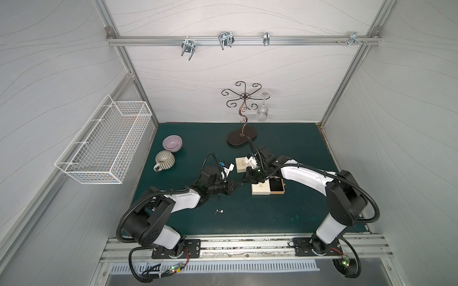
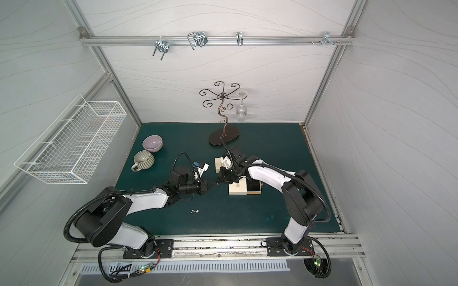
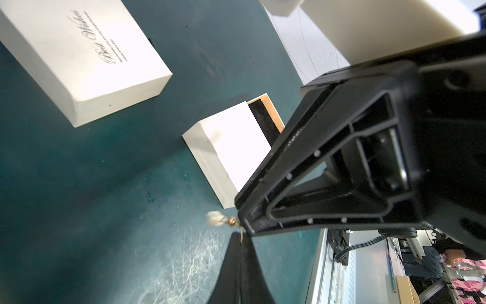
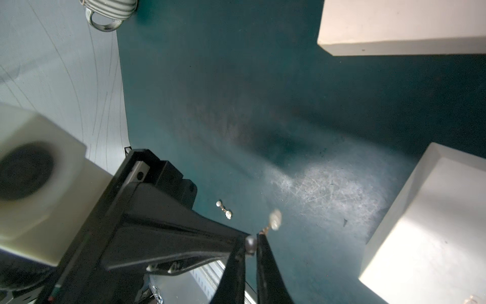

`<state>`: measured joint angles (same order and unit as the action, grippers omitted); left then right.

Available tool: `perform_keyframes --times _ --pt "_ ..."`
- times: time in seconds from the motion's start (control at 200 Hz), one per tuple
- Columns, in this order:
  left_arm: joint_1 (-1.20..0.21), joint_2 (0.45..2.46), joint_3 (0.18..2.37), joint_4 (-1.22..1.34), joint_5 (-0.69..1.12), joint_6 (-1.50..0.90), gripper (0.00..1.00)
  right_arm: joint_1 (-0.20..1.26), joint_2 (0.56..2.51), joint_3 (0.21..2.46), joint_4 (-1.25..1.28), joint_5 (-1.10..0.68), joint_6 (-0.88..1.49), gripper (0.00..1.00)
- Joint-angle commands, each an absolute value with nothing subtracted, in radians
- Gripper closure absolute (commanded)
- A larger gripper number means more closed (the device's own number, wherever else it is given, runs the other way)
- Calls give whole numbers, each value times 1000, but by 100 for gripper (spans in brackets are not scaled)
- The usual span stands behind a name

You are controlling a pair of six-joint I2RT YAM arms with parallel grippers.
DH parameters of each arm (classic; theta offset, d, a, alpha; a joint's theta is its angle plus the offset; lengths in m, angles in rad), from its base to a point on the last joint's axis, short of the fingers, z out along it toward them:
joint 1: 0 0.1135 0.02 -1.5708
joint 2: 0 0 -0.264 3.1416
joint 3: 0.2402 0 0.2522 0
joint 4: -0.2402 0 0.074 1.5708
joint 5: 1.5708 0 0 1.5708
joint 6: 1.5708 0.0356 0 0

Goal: Place the earrings into the drawer-style jewelry box
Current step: Pick up the earring from the center of the board.

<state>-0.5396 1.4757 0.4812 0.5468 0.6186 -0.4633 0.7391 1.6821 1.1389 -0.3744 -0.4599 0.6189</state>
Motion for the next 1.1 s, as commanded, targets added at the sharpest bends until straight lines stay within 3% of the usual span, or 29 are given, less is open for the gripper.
perform_keyframes --times 0.0,0.09,0.21,0.575,0.84,1.096 --pt "-541 1448 497 566 616 -446 100 735 1630 1119 -368 -484 605 82" --pt "-541 1436 495 562 619 -448 100 720 1603 1101 -347 -500 599 73" --pt "-541 1412 501 553 645 -462 100 678 1536 1061 -301 -547 574 70" --pt "-568 1186 609 367 823 -569 100 463 1298 842 91 -939 608 76" --pt "-586 1063 691 272 957 -644 100 476 1185 849 100 -1045 548 73" --pt "-586 1025 741 208 1035 -643 100 567 1197 911 74 -1115 541 70"
